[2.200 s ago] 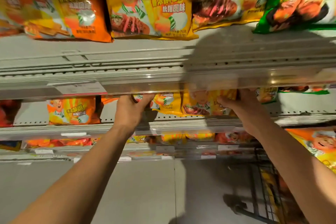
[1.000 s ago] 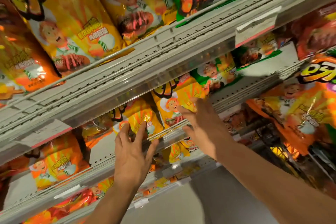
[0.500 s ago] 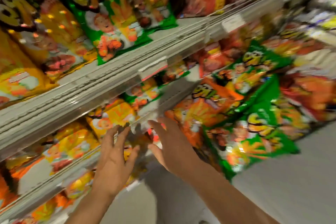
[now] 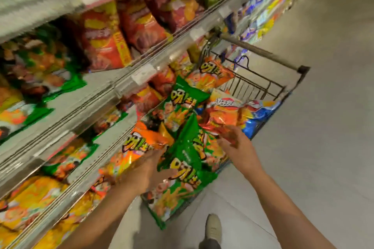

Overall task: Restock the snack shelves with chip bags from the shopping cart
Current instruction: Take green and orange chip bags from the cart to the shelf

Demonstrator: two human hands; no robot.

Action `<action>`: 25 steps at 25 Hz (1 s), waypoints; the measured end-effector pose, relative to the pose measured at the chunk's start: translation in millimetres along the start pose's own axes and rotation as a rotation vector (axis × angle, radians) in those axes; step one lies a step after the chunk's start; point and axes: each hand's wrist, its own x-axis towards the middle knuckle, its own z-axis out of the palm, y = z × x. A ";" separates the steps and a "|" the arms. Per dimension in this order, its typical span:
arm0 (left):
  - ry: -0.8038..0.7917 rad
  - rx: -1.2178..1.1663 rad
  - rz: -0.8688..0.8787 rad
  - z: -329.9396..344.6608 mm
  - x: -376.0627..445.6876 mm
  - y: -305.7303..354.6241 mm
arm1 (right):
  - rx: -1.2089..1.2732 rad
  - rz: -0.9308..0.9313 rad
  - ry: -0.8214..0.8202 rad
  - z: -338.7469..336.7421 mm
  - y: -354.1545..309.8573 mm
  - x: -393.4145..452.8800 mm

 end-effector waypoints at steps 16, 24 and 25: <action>-0.338 -0.547 -0.238 -19.0 37.7 -6.2 | 0.454 0.631 0.007 -5.3 30.3 167.8; -0.118 -0.771 -0.314 -45.7 45.1 7.0 | 0.739 0.612 -0.260 -9.2 44.6 172.4; -0.089 -0.796 -0.308 -46.2 44.7 8.4 | 0.729 0.608 -0.273 -7.6 45.6 172.2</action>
